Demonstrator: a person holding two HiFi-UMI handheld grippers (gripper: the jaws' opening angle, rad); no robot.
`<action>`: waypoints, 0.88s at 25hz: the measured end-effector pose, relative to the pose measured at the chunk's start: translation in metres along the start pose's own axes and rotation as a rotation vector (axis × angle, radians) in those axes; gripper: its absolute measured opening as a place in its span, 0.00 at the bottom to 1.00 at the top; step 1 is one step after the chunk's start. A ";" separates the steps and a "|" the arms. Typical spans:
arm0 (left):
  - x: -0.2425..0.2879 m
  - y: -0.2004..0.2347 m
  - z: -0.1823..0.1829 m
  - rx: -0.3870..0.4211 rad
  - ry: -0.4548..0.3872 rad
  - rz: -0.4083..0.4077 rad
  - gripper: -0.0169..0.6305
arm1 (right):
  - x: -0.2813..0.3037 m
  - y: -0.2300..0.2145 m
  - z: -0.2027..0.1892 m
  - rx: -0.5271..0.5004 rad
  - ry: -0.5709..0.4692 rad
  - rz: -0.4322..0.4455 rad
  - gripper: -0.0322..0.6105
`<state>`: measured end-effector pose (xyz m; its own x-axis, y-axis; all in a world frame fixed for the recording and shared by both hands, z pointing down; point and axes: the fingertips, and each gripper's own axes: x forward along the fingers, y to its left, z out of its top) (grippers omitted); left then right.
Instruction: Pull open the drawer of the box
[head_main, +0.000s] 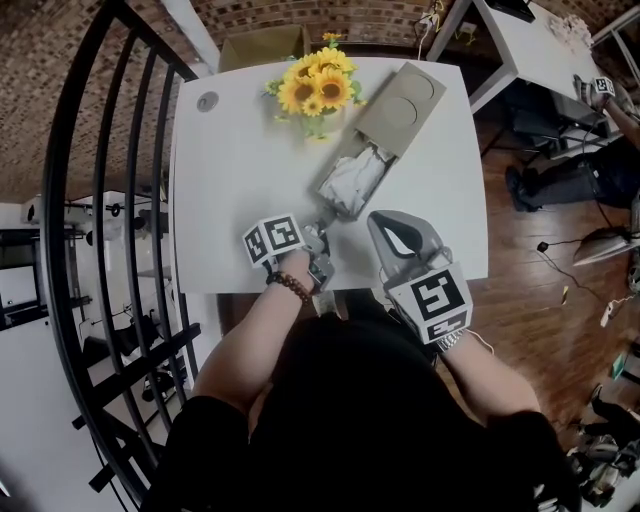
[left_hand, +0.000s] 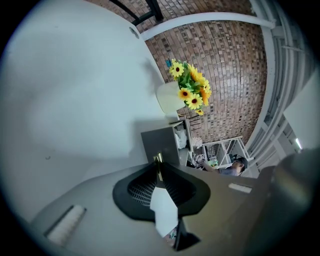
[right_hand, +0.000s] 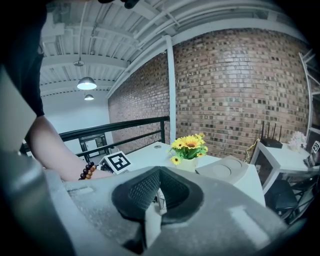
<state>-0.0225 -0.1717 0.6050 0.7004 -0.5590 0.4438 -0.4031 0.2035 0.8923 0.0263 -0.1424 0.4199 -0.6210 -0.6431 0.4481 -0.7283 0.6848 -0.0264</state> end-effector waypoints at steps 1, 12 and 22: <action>-0.001 0.000 0.000 0.001 0.001 0.000 0.11 | -0.001 0.001 0.000 0.000 0.000 -0.001 0.04; -0.001 0.003 -0.001 0.009 0.003 0.015 0.11 | -0.005 0.003 0.000 0.000 0.001 -0.009 0.04; -0.002 0.007 -0.002 0.042 0.008 0.051 0.17 | -0.010 0.002 0.001 -0.003 -0.003 -0.024 0.04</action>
<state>-0.0251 -0.1673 0.6108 0.6827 -0.5425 0.4895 -0.4625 0.1978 0.8643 0.0307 -0.1345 0.4145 -0.6045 -0.6603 0.4457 -0.7419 0.6704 -0.0130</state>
